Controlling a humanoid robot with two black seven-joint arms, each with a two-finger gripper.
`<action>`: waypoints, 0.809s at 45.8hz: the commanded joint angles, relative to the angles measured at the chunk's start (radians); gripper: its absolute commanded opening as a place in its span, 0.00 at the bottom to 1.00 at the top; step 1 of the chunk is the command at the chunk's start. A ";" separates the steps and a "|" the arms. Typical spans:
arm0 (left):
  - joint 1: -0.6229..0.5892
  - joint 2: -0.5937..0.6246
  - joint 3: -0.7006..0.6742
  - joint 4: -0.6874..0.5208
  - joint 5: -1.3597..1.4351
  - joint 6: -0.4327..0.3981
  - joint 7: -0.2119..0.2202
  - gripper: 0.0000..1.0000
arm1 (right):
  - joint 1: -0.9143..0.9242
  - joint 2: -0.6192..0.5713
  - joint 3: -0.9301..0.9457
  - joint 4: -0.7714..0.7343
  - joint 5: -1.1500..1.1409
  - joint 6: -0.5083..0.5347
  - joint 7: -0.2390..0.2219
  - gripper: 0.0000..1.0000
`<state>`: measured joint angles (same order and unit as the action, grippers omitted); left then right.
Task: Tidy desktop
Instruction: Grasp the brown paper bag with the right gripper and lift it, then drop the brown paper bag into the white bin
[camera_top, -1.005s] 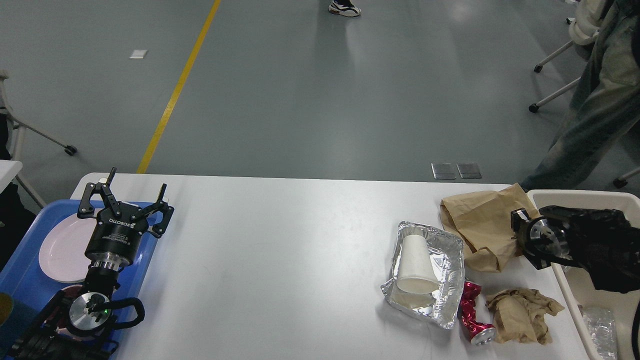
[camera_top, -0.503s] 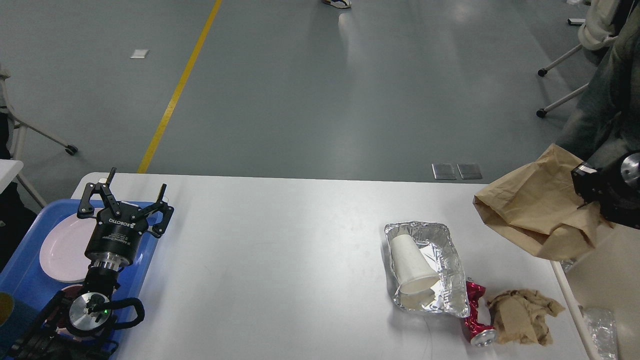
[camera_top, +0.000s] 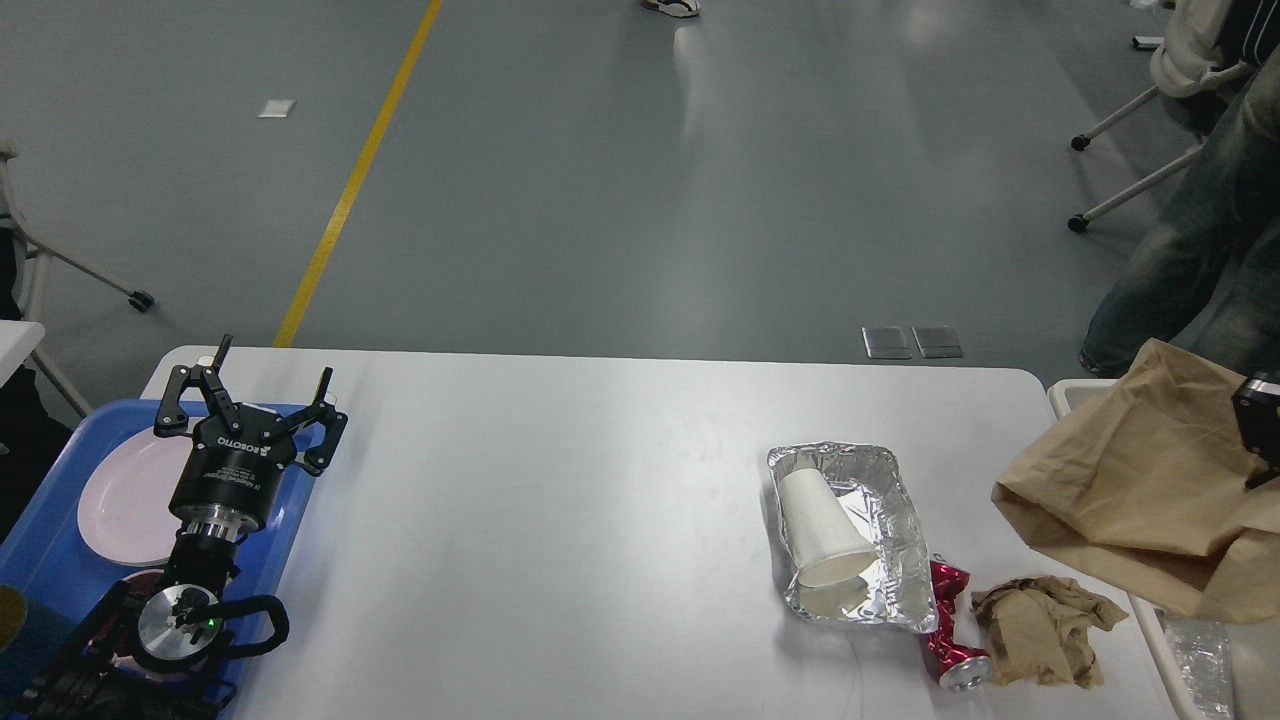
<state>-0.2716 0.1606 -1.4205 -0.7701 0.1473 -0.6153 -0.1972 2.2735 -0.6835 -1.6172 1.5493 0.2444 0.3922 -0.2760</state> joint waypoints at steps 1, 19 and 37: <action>0.000 -0.001 0.000 0.000 0.000 0.000 -0.001 0.97 | -0.037 -0.129 -0.003 -0.075 -0.056 -0.042 -0.008 0.00; 0.000 -0.001 0.000 0.000 0.000 0.000 0.001 0.97 | -0.711 -0.347 0.440 -0.635 -0.139 -0.108 0.001 0.00; 0.000 -0.001 0.000 0.000 0.000 0.000 -0.001 0.97 | -1.518 -0.001 0.964 -1.284 -0.137 -0.211 0.004 0.00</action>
<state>-0.2716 0.1609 -1.4205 -0.7702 0.1473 -0.6151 -0.1973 0.9254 -0.8088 -0.7282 0.4453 0.1059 0.2335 -0.2730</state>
